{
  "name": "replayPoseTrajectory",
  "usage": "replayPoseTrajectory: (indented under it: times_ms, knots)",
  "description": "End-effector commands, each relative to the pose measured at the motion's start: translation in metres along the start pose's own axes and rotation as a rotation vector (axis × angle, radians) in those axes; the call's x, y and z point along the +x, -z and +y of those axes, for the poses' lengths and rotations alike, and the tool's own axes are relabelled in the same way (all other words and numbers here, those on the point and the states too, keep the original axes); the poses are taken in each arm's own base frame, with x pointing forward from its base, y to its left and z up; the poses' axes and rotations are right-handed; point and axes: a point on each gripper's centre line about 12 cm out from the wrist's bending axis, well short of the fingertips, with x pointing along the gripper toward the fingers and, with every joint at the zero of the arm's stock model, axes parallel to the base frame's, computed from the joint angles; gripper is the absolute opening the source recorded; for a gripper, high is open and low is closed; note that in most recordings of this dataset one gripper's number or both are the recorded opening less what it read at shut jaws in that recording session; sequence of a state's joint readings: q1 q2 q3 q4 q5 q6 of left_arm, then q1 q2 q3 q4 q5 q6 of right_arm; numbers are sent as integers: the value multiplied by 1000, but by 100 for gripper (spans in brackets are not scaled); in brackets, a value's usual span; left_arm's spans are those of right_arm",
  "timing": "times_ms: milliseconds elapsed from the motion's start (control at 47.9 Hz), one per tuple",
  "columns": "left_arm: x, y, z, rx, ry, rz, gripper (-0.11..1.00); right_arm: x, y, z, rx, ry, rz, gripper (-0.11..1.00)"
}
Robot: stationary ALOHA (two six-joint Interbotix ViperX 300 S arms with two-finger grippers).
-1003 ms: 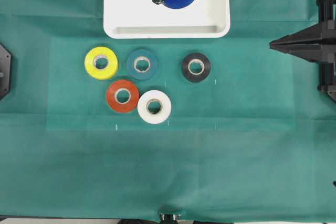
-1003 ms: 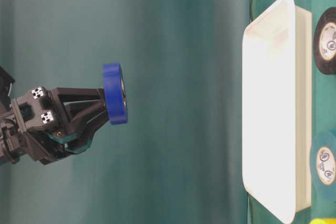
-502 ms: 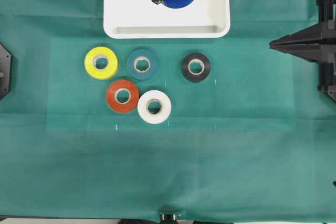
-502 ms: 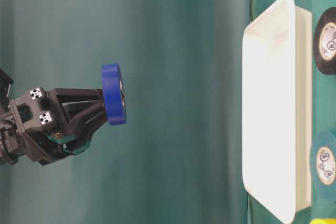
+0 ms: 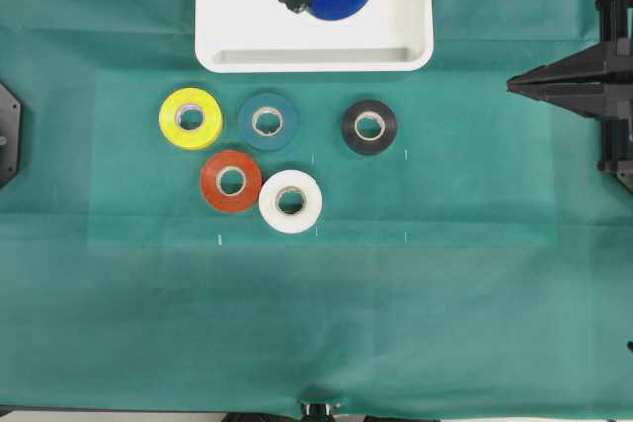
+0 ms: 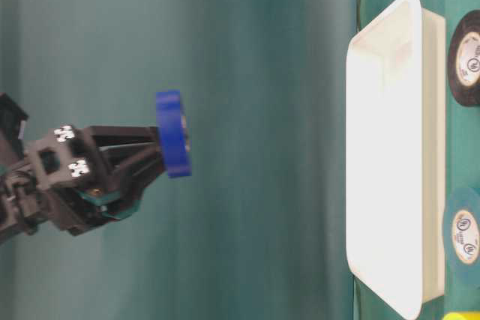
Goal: Pick up the tape from a random location and place it into the white case.
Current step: 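Lower the blue roll into the white tray with the left gripper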
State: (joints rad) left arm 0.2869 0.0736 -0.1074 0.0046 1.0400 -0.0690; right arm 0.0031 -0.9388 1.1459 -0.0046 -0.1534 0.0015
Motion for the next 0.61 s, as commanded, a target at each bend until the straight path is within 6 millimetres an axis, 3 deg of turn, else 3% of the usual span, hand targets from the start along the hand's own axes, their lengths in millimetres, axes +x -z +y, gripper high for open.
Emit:
replayPoseTrajectory:
  times_ms: [0, 209, 585]
  knots:
    - [-13, 1, 3, -4, -1, -51, 25, 2, -12, 0, -3, -2, -29, 0]
    - [17, 18, 11, -18, -8, -70, 25, 2, -12, 0, -5, 0, -29, 0]
    - [100, 64, 32, -52, -33, -7, 25, 3, -10, 0, -3, 0, -25, 0]
